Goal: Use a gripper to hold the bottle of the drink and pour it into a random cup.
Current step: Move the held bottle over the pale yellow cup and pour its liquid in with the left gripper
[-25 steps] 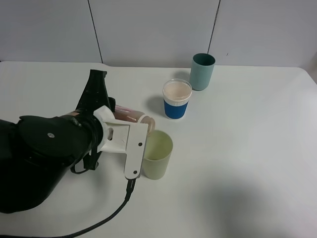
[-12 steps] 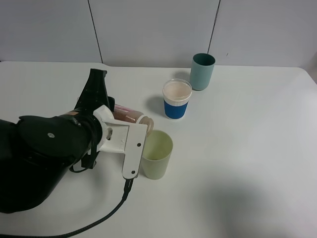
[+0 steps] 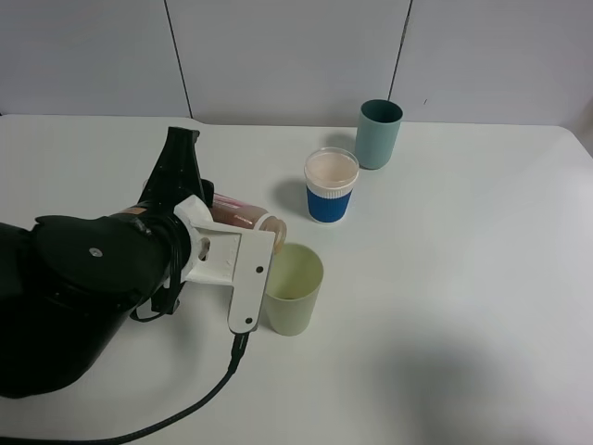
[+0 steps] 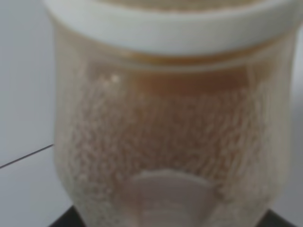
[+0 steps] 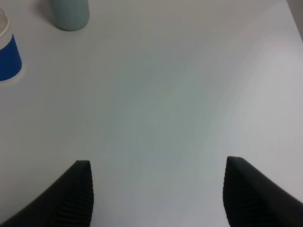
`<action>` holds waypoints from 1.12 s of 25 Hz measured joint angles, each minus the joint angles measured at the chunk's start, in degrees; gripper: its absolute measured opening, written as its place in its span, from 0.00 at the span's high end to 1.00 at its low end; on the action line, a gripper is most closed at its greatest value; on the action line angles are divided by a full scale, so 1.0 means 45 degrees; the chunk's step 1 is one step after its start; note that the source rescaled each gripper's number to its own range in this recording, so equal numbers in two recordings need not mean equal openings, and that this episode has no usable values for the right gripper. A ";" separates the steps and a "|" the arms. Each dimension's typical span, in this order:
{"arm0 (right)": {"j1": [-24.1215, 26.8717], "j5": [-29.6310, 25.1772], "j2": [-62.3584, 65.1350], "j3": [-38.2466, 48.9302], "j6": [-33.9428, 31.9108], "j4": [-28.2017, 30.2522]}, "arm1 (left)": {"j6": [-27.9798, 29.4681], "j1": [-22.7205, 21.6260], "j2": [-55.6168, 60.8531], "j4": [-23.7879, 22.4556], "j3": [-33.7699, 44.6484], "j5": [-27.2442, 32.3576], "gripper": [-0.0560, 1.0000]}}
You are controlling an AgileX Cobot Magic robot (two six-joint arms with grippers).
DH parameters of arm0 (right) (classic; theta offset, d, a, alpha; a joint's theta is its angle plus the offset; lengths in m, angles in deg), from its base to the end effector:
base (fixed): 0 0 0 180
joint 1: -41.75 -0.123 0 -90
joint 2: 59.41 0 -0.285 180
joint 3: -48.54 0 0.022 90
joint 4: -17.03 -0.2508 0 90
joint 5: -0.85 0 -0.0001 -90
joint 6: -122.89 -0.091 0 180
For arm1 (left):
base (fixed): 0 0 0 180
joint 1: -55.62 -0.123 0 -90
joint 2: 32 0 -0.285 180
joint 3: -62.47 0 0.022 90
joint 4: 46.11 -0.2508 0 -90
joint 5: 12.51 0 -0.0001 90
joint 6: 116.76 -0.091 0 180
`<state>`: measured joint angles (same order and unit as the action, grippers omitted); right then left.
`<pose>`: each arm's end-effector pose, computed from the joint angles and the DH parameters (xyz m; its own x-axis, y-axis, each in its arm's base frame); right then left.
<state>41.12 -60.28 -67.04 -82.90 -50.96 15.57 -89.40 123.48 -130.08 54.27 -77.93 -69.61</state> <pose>-0.0056 0.0020 0.2768 -0.4538 -0.0999 -0.8855 -0.0742 0.9945 -0.0741 0.1632 -0.2017 0.1887 0.0234 0.9818 0.1885 0.5087 -0.1740 0.8432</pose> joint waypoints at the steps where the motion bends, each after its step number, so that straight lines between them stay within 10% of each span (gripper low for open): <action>1: 0.0000 0.0000 0.0000 0.0000 0.0000 0.0000 | -0.0013 0.0000 0.0000 0.0000 0.0000 0.0000 0.94; 28: 0.0000 0.0000 0.0000 0.0000 0.0000 0.0000 | -0.0657 0.0000 0.0000 0.0000 0.0000 -0.0016 0.94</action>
<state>41.12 -60.28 -67.04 -82.90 -50.96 15.57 -92.36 123.48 -130.08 54.27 -77.93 -69.68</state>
